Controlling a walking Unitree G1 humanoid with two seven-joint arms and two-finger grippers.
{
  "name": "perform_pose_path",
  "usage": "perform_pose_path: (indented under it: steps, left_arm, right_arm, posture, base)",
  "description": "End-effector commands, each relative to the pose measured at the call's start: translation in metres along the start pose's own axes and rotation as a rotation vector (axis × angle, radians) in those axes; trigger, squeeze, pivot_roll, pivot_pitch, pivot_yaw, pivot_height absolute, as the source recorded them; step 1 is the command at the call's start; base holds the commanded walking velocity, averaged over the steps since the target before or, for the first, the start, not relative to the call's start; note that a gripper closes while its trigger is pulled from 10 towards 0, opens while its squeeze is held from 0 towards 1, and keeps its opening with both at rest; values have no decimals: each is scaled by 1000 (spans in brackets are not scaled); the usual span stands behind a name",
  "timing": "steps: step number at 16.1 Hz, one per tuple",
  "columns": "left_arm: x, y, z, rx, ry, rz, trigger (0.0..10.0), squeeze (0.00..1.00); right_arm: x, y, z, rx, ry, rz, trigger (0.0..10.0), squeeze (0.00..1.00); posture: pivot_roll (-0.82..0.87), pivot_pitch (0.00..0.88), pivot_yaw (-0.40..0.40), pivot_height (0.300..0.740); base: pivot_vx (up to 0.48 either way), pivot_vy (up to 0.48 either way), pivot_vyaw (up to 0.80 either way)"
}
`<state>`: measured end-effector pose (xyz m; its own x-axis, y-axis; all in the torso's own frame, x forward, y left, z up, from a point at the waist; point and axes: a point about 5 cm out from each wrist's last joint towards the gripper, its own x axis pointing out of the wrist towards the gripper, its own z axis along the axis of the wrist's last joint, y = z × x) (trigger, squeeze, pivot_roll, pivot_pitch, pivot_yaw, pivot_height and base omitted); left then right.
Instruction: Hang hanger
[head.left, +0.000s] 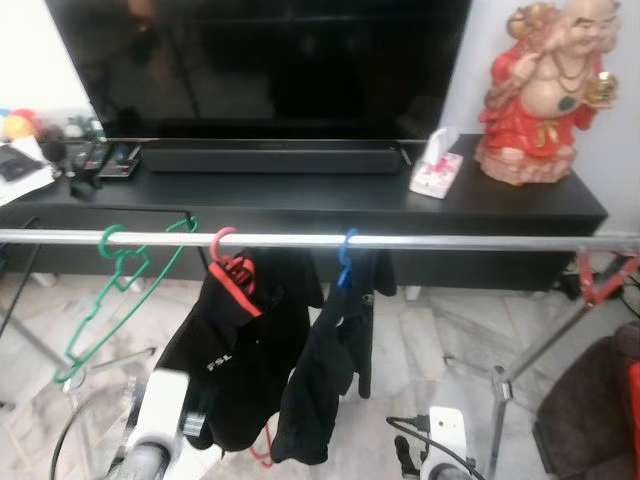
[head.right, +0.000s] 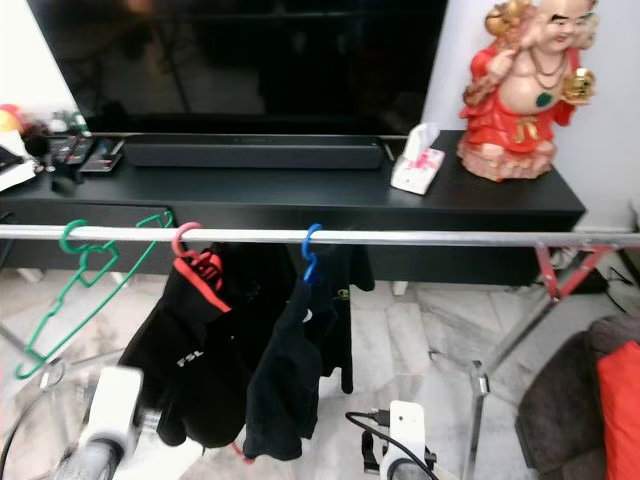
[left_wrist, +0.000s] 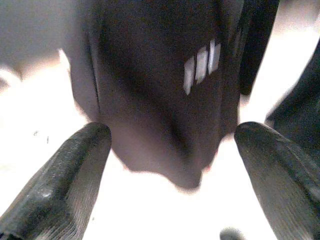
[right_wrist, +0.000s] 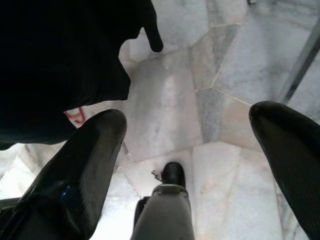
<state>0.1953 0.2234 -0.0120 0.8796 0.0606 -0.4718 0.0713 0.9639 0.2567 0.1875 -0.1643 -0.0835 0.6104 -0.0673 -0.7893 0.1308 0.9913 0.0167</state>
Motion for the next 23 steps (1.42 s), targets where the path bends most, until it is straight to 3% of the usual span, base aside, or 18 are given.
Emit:
perform_pose_path:
  steps: [1,4,8,14,15,20,23]
  left_arm:
    - [-2,-4,-11,29,60,-12,10000,0]
    - [-3,-16,-41,18,221,-33,10000,0]
    - [6,-22,-65,-89,394,-19,10000,0]
    - [18,-15,-62,-119,446,23,10000,0]
    - [18,-17,-62,-92,457,9,10000,0]
    - [13,-23,-70,-162,481,40,10000,0]
    - [14,-26,-68,-144,477,24,10000,0]
  right_arm:
    - [0,-1,-3,8,10,-5,10000,0]
    - [0,0,-3,0,12,-1,10000,0]
    - [0,0,-2,-8,12,2,10000,0]
    - [0,-1,-1,-28,0,-14,10000,0]
    - [0,-2,-1,-45,3,-15,10000,0]
    - [0,-6,-2,-67,10,-5,10000,0]
    - [0,-5,-1,-66,7,3,10000,0]
  posture:
    - [-89,0,9,740]
    - [-87,0,5,740]
    - [-86,0,-5,740]
    - [-119,0,-16,740]
    - [-120,0,-22,740]
    - [-112,0,-39,740]
    - [-112,0,-35,740]
  base:
    - [0,0,0]
    - [0,0,0]
    - [0,0,0]
    - [0,0,0]
    - [0,0,0]
    - [0,0,0]
    - [0,0,0]
